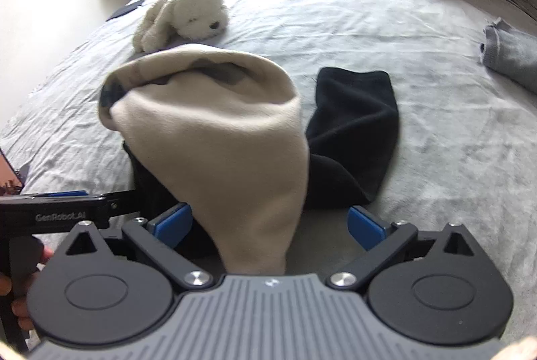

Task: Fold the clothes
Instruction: 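Move both grippers toward the beige fleece and black garment pile, then grasp the beige fleece with the right gripper while the left gripper grasps the black garment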

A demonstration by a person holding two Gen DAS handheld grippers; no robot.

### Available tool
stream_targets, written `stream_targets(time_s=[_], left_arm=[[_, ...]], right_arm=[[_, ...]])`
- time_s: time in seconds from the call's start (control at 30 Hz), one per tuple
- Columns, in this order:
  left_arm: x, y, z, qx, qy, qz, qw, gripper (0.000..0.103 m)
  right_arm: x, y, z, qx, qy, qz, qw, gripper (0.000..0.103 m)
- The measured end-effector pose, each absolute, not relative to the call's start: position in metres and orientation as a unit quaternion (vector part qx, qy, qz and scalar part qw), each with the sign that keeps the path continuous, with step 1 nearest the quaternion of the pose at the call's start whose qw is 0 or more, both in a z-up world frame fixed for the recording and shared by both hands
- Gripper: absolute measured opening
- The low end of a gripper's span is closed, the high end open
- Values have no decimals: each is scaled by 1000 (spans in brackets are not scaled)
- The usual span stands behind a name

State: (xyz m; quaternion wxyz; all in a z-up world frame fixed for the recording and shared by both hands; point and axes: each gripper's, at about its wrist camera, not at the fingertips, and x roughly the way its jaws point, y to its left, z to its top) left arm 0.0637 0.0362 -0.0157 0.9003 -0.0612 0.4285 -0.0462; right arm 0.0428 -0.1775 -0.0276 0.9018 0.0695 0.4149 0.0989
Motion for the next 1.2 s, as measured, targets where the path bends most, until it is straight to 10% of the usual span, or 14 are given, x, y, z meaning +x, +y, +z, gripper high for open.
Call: stream_targets(time_s=[0.1,0.37,1.2], left_arm=[[61,37,-10,-69,418,-48,904,95],[56,40,-3,-73,411,-55,907,93],[41,68,13,-131,378,-43,916,84]], right_arm=[[37,-170,-22,67,398,131,905,91],[36,-165,-24,62,398,127,906,17],[-30,-202,9,103,368,158,910,10]])
